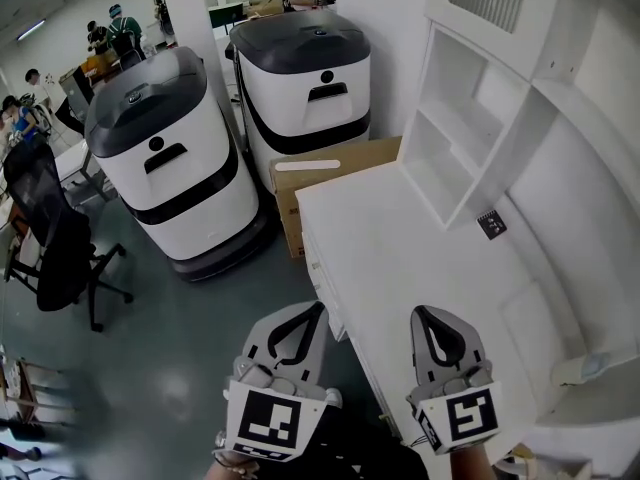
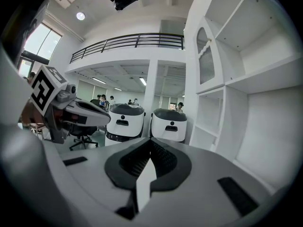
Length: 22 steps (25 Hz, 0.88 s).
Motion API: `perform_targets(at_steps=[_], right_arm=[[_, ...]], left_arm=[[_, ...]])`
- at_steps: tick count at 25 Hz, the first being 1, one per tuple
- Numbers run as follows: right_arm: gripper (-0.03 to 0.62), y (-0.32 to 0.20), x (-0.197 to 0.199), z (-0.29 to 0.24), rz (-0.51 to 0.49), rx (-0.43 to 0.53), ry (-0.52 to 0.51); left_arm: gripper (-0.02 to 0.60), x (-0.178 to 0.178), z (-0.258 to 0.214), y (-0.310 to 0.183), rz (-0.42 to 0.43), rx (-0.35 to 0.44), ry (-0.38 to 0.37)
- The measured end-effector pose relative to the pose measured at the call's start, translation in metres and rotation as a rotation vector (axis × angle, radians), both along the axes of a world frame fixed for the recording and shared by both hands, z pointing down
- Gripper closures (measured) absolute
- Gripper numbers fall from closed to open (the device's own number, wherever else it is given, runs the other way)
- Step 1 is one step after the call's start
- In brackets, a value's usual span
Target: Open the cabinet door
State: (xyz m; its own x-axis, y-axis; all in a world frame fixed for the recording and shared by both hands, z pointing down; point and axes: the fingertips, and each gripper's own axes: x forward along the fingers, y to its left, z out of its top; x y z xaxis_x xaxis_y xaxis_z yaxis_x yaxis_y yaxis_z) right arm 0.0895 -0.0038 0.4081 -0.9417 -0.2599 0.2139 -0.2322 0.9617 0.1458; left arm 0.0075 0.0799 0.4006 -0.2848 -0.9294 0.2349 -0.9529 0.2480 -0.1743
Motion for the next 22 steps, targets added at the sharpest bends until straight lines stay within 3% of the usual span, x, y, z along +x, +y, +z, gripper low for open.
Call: perform_targets(at_steps=[5,11,22], right_arm=[[0.594,-0.019,0.001,0.000,0.025,0.018,-0.005],[0.594,-0.032,0.000,-0.003,0.039,0.017,-0.017],[0.594,-0.051,0.000,-0.006,0.086,0.026,-0.024]], left_arm=[[0.581,-0.002,-0.005,-0.020,0.027,0.011,0.016],[0.581,-0.005,-0.012,-0.036,0.043,-0.008,-0.043],[0.581,-0.011,-0.018,-0.054,0.080,0.001,-0.055]])
